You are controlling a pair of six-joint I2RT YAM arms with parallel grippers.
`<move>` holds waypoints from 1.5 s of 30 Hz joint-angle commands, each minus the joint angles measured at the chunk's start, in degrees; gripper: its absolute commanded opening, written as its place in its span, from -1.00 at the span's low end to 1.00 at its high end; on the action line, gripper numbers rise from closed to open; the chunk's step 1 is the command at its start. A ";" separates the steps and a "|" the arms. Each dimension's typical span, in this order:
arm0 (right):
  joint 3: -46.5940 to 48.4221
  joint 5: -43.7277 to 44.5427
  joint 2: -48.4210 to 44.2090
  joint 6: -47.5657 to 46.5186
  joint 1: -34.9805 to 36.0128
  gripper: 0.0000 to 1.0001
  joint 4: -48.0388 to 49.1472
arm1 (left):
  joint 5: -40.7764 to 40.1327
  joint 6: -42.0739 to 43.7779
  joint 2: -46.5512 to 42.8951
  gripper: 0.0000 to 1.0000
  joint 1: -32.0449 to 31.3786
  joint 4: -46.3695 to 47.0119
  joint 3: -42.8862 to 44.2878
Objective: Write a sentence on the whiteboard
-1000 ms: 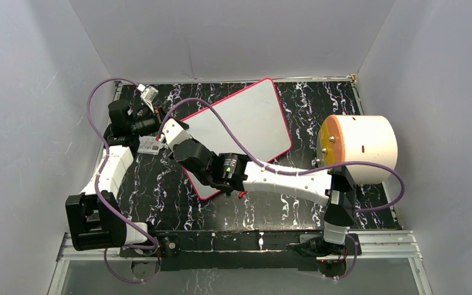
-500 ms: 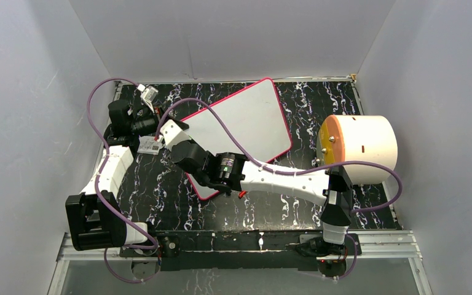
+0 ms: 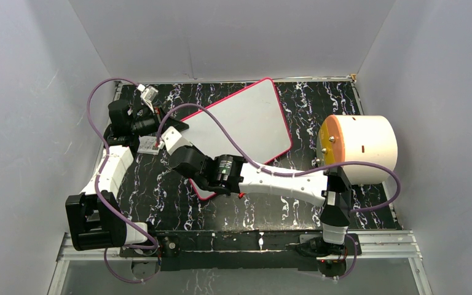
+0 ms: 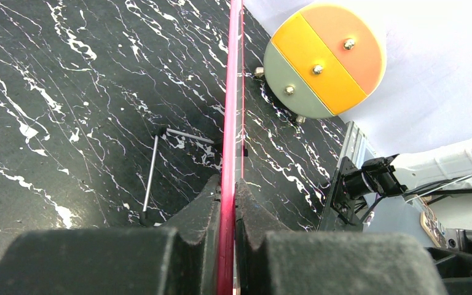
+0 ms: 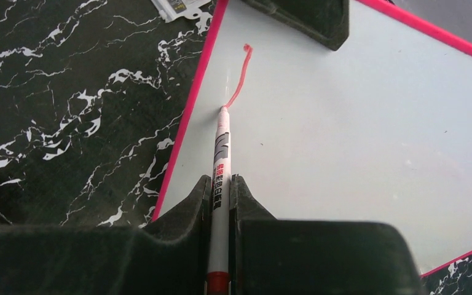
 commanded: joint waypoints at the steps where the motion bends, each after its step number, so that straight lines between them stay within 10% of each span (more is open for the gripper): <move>1: 2.27 -0.18 1.19 2.00 0.57 -1.00 -2.11 | -6.51 3.92 1.02 -1.00 0.72 -1.58 -0.97; 23: -7.23 8.06 -6.07 -7.00 2.29 -1.00 19.42 | -6.33 3.53 1.18 -1.00 0.77 -1.10 -1.19; 45: -4.32 6.18 -1.75 -7.85 0.61 -1.00 19.12 | -5.95 3.39 1.44 -1.00 0.79 -1.05 -1.14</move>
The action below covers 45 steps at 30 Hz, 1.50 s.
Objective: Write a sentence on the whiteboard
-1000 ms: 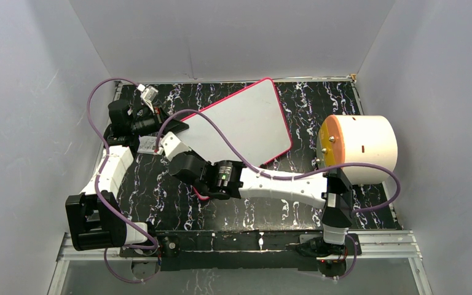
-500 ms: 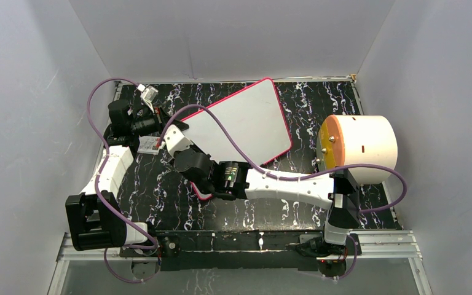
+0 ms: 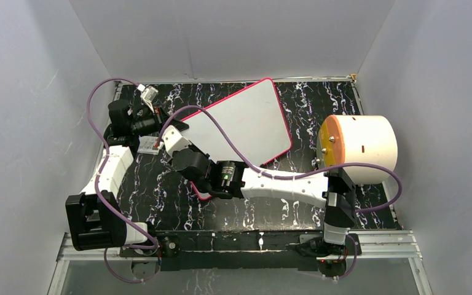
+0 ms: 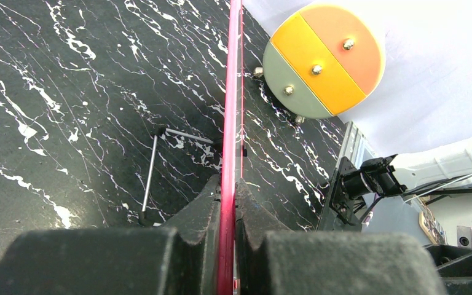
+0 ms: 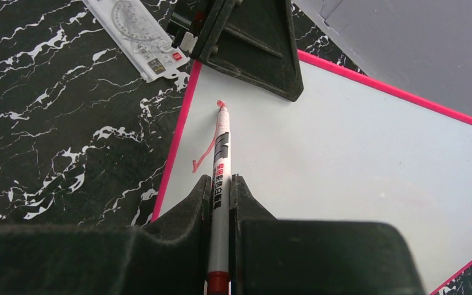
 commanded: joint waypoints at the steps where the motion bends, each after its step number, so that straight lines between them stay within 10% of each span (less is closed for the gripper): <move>1: 2.54 0.03 0.33 -0.01 -0.50 -1.00 1.89 | -6.06 3.66 1.52 -1.00 0.73 -1.12 -1.14; 45: 3.43 -1.27 0.48 7.47 -1.36 -1.00 -9.21 | -5.76 3.48 1.80 -1.00 0.87 -1.04 -1.05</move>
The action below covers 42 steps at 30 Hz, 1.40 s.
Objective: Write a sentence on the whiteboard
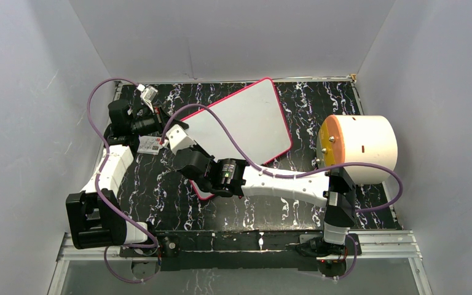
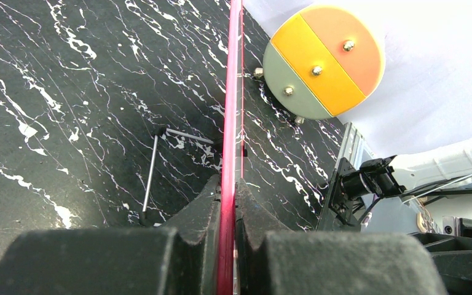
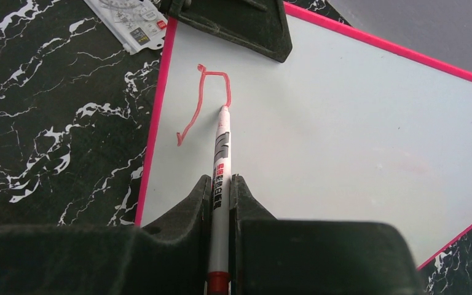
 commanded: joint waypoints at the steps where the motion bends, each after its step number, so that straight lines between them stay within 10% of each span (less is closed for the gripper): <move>1: 2.81 -2.85 0.45 2.37 -0.53 -1.00 -2.05 | -6.04 3.90 1.10 -1.00 0.59 -1.67 -1.05; 42: -2.77 -2.25 -5.67 2.65 -1.72 -1.00 2.40 | -6.04 3.54 1.36 -1.00 0.75 -1.42 -1.14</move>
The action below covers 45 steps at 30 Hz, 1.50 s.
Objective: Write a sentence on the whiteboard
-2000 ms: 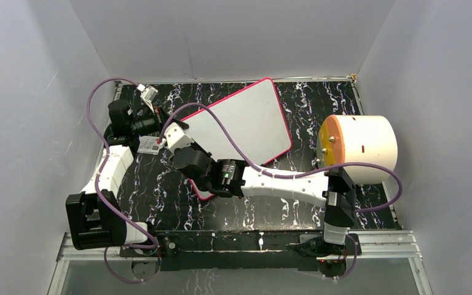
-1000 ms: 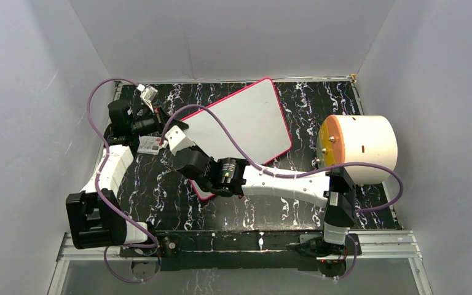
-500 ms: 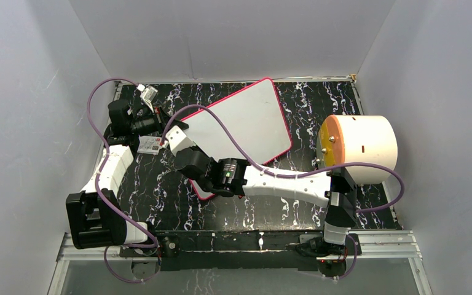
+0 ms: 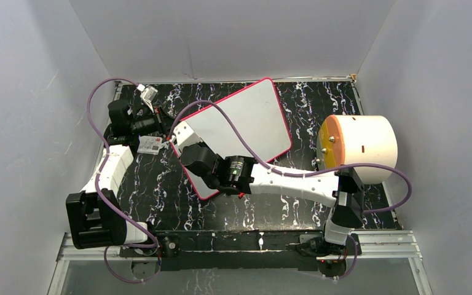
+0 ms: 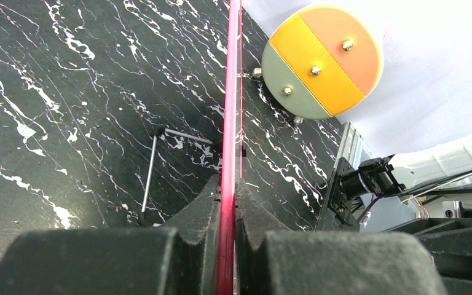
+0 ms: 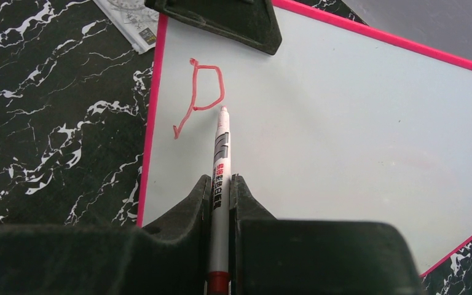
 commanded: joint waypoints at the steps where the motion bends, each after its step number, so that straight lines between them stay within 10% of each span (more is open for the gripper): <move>1: -0.14 1.54 -2.00 0.77 -0.75 -1.00 2.68 | -6.31 3.74 1.32 -1.00 0.68 -1.64 -1.16; 45: 1.79 1.01 0.72 2.80 -1.37 -1.00 0.07 | -5.94 3.74 1.49 -1.00 0.70 -1.58 -1.15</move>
